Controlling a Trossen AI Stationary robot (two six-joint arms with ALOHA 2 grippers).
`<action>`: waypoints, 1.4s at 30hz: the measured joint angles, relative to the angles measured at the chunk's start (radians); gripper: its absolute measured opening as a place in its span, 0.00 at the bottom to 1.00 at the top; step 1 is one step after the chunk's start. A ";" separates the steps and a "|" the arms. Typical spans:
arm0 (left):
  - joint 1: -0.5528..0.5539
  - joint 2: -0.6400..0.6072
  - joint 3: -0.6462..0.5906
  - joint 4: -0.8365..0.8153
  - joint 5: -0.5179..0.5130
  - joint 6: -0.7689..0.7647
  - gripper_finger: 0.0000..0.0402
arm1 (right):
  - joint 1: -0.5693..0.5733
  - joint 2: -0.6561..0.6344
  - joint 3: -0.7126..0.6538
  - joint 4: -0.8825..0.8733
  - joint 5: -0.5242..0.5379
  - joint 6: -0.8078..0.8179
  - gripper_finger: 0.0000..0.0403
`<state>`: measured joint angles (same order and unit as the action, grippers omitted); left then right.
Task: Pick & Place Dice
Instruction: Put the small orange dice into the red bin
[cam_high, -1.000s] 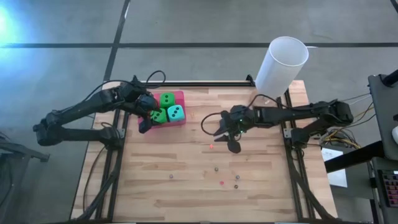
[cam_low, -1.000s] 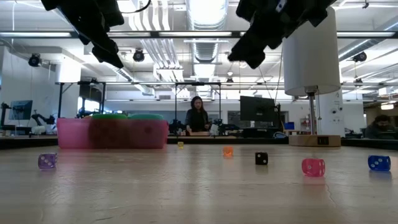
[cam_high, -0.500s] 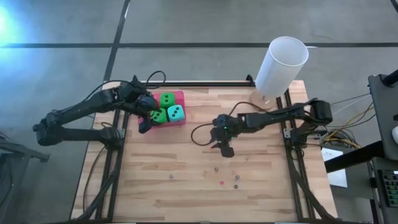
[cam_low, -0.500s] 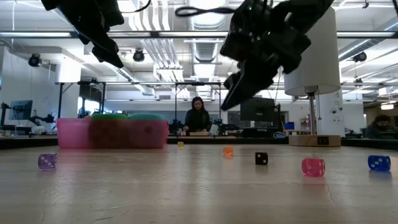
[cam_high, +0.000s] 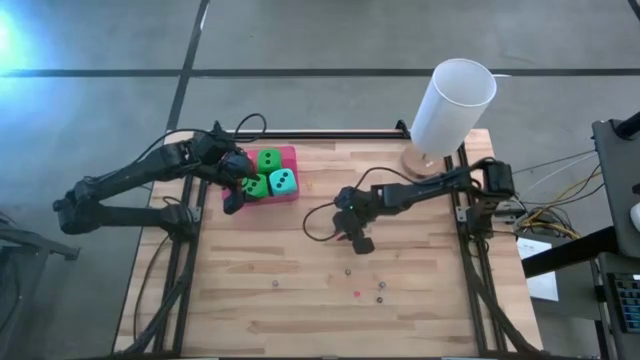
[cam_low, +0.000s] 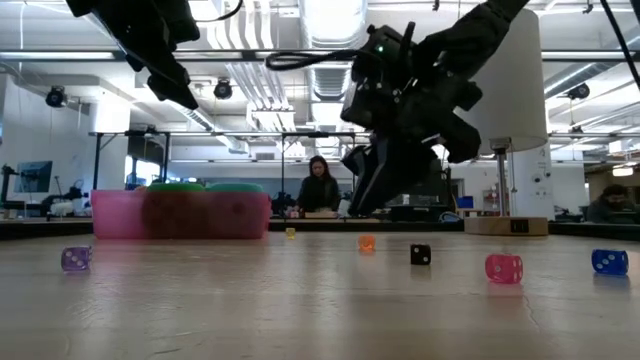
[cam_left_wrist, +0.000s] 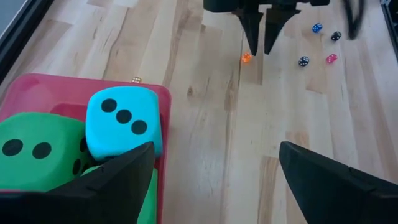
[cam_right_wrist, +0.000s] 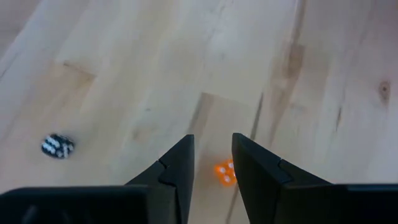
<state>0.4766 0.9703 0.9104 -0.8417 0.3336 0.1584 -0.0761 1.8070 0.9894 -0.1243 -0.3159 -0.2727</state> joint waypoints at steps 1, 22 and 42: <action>0.000 0.000 0.000 0.000 0.000 -0.002 0.87 | -0.008 0.003 -0.002 -0.004 -0.007 -0.007 0.25; 0.000 0.000 0.000 0.004 0.000 -0.030 0.86 | -0.052 0.008 -0.019 -0.014 -0.056 -0.161 0.22; -0.002 0.000 0.000 0.004 0.000 -0.029 0.87 | -0.054 0.083 -0.048 0.076 -0.072 -0.207 0.20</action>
<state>0.4747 0.9703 0.9104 -0.8377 0.3336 0.1291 -0.1303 1.8900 0.9413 -0.0486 -0.3882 -0.4800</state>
